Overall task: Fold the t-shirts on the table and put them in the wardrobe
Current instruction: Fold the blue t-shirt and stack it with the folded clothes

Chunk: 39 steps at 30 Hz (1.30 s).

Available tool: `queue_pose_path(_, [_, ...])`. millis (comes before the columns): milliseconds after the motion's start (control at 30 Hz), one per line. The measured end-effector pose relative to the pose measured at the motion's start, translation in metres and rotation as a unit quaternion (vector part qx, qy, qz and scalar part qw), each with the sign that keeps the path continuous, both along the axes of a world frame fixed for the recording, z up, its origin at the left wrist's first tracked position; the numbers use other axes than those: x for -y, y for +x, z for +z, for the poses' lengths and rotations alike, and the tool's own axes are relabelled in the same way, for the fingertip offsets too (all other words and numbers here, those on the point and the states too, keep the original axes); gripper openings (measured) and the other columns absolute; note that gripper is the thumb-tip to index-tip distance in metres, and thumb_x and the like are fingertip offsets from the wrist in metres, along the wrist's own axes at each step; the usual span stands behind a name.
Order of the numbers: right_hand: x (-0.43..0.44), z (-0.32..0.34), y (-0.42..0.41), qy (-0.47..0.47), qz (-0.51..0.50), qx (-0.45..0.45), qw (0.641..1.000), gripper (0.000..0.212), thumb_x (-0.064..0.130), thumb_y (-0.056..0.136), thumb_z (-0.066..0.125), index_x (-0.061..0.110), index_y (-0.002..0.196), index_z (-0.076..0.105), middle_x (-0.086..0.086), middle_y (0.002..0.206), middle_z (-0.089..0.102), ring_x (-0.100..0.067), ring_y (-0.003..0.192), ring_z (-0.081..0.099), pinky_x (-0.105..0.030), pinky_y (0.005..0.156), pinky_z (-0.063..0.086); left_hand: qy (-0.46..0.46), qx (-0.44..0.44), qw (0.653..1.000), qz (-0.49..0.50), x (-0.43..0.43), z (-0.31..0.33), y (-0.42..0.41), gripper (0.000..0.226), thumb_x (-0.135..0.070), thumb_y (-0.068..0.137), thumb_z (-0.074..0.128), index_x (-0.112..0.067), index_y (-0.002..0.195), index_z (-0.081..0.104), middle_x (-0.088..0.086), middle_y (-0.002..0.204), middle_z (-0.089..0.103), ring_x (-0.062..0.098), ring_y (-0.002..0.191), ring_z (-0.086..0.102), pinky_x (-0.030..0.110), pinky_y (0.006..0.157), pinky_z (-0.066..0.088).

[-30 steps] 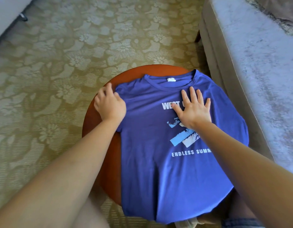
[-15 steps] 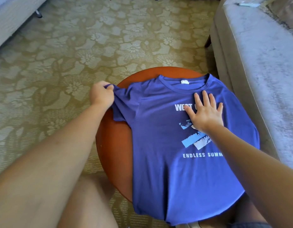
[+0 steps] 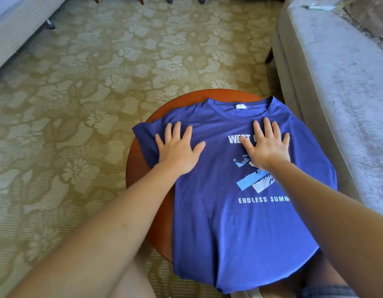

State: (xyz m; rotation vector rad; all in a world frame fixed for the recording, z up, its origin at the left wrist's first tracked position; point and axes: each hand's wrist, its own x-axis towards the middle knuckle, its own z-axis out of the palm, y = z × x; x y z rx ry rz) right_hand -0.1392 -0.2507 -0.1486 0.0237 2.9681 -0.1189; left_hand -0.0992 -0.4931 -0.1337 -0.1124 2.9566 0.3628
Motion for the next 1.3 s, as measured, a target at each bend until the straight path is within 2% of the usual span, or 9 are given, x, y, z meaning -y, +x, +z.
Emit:
queue_pose_path(67, [0.0, 0.003, -0.001, 0.004, -0.003, 0.016, 1.0, 0.079, 0.07, 0.093, 0.014, 0.024, 0.156, 0.004, 0.0, 0.164, -0.005, -0.022, 0.15, -0.008, -0.055, 0.119, -0.001, -0.034, 0.035, 0.999, 0.001, 0.003, -0.01, 0.003, 0.073, -0.069, 0.095, 0.017, -0.03, 0.156, 0.005, 0.0, 0.164, -0.009, 0.025, 0.15, -0.013, 0.057, 0.117, -0.005])
queue_pose_path(133, [0.007, 0.008, -0.004, 0.014, -0.023, 0.02, 0.999, 0.08, 0.067, 0.094, 0.017, 0.017, 0.157, 0.007, -0.004, 0.164, -0.005, -0.024, 0.15, -0.007, -0.057, 0.119, -0.001, -0.04, 0.014, 0.999, -0.003, 0.01, -0.012, 0.003, 0.074, -0.07, 0.094, 0.018, -0.03, 0.156, 0.005, 0.0, 0.164, -0.008, 0.024, 0.15, -0.012, 0.056, 0.118, -0.005])
queue_pose_path(233, [0.039, 0.014, 0.001, 0.01, -0.004, -0.023, 1.0, 0.076, 0.06, 0.096, 0.023, 0.01, 0.153, 0.018, -0.007, 0.163, -0.003, -0.025, 0.149, -0.006, -0.058, 0.117, 0.0, -0.027, -0.016, 1.0, 0.004, 0.013, -0.012, 0.003, 0.073, -0.067, 0.095, 0.02, -0.028, 0.156, 0.01, 0.0, 0.164, 0.0, 0.023, 0.151, -0.007, 0.054, 0.119, -0.003])
queue_pose_path(500, [0.074, 0.002, 0.021, -0.009, 0.061, 0.009, 0.998, 0.076, 0.07, 0.094, 0.013, 0.027, 0.156, 0.004, -0.001, 0.164, -0.009, -0.025, 0.15, -0.01, -0.055, 0.118, -0.002, 0.033, -0.211, 0.965, 0.153, 0.042, -0.012, 0.007, 0.055, -0.033, 0.093, 0.055, -0.019, 0.144, 0.043, 0.013, 0.149, 0.036, 0.035, 0.139, 0.029, 0.059, 0.115, 0.011])
queue_pose_path(600, [0.077, 0.001, 0.019, -0.004, 0.062, 0.007, 0.998, 0.076, 0.069, 0.093, 0.014, 0.027, 0.156, 0.005, -0.001, 0.164, -0.008, -0.025, 0.15, -0.009, -0.056, 0.118, 0.0, 0.056, -0.124, 0.95, 0.28, 0.075, -0.007, 0.004, 0.076, -0.05, 0.09, 0.057, -0.023, 0.153, 0.023, 0.018, 0.151, 0.028, 0.037, 0.139, 0.027, 0.054, 0.113, 0.02])
queue_pose_path(700, [0.077, 0.001, 0.019, -0.006, 0.057, 0.005, 0.998, 0.077, 0.07, 0.093, 0.015, 0.027, 0.156, 0.006, -0.001, 0.164, -0.008, -0.025, 0.15, -0.01, -0.056, 0.118, 0.0, 0.189, -0.026, 0.919, 0.345, 0.087, -0.004, 0.002, 0.089, -0.062, 0.09, 0.051, -0.027, 0.156, 0.003, 0.013, 0.154, 0.031, 0.037, 0.136, 0.037, 0.047, 0.105, 0.034])
queue_pose_path(967, [0.078, 0.001, 0.019, -0.004, 0.053, 0.003, 0.999, 0.078, 0.071, 0.091, 0.014, 0.028, 0.156, 0.006, 0.0, 0.164, -0.006, -0.024, 0.15, -0.009, -0.055, 0.119, 0.001, 0.125, -0.057, 0.96, 0.243, 0.089, -0.011, 0.006, 0.068, -0.057, 0.097, 0.038, -0.041, 0.153, 0.004, 0.008, 0.131, 0.056, 0.034, 0.109, 0.058, 0.045, 0.087, 0.048])
queue_pose_path(1133, [0.079, -0.001, 0.018, 0.001, 0.054, -0.005, 0.999, 0.078, 0.071, 0.091, 0.013, 0.028, 0.156, 0.007, 0.0, 0.164, -0.005, -0.024, 0.15, -0.008, -0.055, 0.119, 0.001, 0.136, -0.071, 0.963, 0.221, 0.092, -0.016, 0.003, 0.055, -0.051, 0.099, 0.038, -0.033, 0.151, 0.029, 0.007, 0.15, 0.038, 0.03, 0.133, 0.043, 0.047, 0.1, 0.042])
queue_pose_path(1300, [0.079, -0.003, 0.019, 0.007, 0.053, -0.007, 0.999, 0.078, 0.072, 0.091, 0.012, 0.028, 0.156, 0.006, 0.0, 0.164, -0.005, -0.024, 0.15, -0.008, -0.055, 0.119, 0.002, 0.137, -0.074, 0.96, 0.233, 0.091, -0.015, 0.003, 0.064, -0.049, 0.099, 0.042, -0.019, 0.153, 0.026, 0.007, 0.159, 0.025, 0.029, 0.142, 0.031, 0.049, 0.104, 0.038])
